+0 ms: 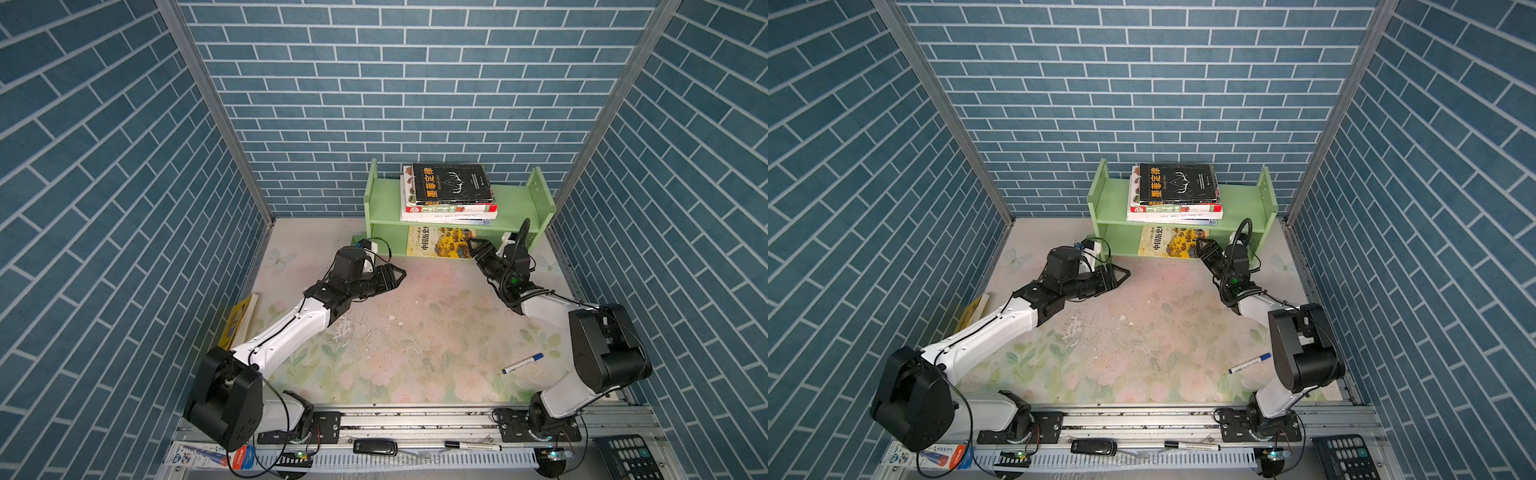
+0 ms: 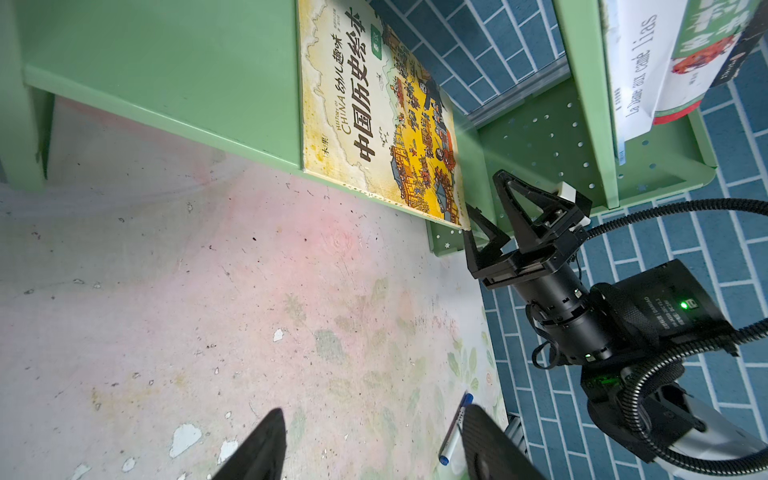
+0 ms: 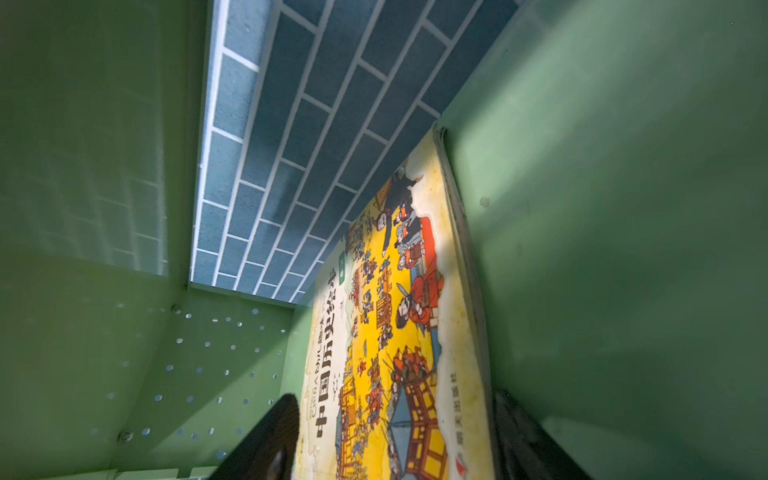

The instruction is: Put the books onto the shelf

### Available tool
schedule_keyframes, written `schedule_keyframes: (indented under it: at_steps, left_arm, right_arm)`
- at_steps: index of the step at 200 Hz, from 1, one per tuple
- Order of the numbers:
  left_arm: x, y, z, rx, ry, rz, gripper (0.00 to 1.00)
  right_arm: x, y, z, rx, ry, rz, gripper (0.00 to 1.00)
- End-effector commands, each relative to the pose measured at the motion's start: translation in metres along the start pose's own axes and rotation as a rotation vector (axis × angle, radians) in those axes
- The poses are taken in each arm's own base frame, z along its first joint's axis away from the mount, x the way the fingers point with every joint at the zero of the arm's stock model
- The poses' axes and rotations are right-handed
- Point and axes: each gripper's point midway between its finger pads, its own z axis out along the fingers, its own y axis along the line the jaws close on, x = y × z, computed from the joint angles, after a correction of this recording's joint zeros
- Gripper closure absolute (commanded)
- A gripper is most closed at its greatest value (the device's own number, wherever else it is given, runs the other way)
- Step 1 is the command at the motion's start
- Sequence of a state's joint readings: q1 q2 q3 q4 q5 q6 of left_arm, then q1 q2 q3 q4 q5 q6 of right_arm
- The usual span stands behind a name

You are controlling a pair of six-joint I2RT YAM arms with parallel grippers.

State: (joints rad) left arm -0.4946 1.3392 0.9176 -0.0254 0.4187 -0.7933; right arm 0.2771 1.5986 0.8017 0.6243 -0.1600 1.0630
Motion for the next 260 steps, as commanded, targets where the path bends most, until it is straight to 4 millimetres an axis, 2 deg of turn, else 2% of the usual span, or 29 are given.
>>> schedule_keyframes:
  at_steps: [1, 27, 60, 82, 103, 122, 136, 151, 170, 186, 208, 217, 247, 260]
  left_arm:
    - [-0.002, 0.0, -0.004, 0.002, -0.017, 0.011, 0.31]
    - [-0.002, 0.001, -0.004, 0.002, -0.015, 0.01, 0.31]
    - [-0.003, -0.001, -0.004, 0.007, -0.016, 0.011, 0.31]
    - [-0.006, -0.008, -0.006, 0.022, -0.021, 0.032, 0.31]
    - [-0.014, -0.021, -0.014, 0.044, -0.037, 0.08, 0.31]
    - [-0.023, -0.037, -0.023, 0.065, -0.057, 0.124, 0.28]
    - [-0.033, -0.049, -0.03, 0.07, -0.076, 0.157, 0.27]
    - [-0.046, -0.063, -0.034, 0.074, -0.098, 0.193, 0.26]
    - [-0.068, -0.083, -0.039, 0.068, -0.137, 0.251, 0.23]
    - [-0.09, -0.096, -0.037, 0.047, -0.176, 0.295, 0.21]
    - [-0.118, -0.095, -0.029, -0.032, -0.241, 0.313, 0.14]
    - [-0.128, -0.097, -0.025, -0.038, -0.265, 0.318, 0.08]
    - [-0.156, -0.11, -0.011, -0.032, -0.319, 0.326, 0.05]
    - [-0.166, -0.114, -0.008, -0.023, -0.341, 0.325, 0.02]
  right_arm:
    - [0.002, -0.013, -0.006, 0.103, 0.003, -0.055, 0.19]
    - [-0.002, -0.018, -0.013, 0.147, -0.01, -0.081, 0.18]
    - [-0.006, -0.01, -0.025, 0.146, -0.018, -0.127, 0.2]
    - [-0.006, 0.008, -0.034, 0.103, -0.002, -0.172, 0.22]
    - [0.007, 0.033, -0.048, 0.035, 0.07, -0.26, 0.23]
    - [0.018, 0.059, -0.067, -0.022, 0.115, -0.355, 0.24]
    - [0.017, 0.076, -0.083, -0.062, 0.117, -0.399, 0.24]
    - [0.006, 0.095, -0.1, -0.084, 0.089, -0.45, 0.22]
    - [-0.016, 0.119, -0.113, -0.084, 0.027, -0.511, 0.14]
    - [-0.034, 0.135, -0.114, -0.077, -0.026, -0.554, 0.08]
    - [-0.055, 0.153, -0.107, -0.084, -0.069, -0.567, 0.07]
    - [-0.064, 0.156, -0.102, -0.084, -0.079, -0.561, 0.07]
    - [-0.097, 0.157, -0.091, -0.074, -0.139, -0.471, 0.06]
    - [-0.111, 0.156, -0.093, -0.087, -0.17, -0.434, 0.02]
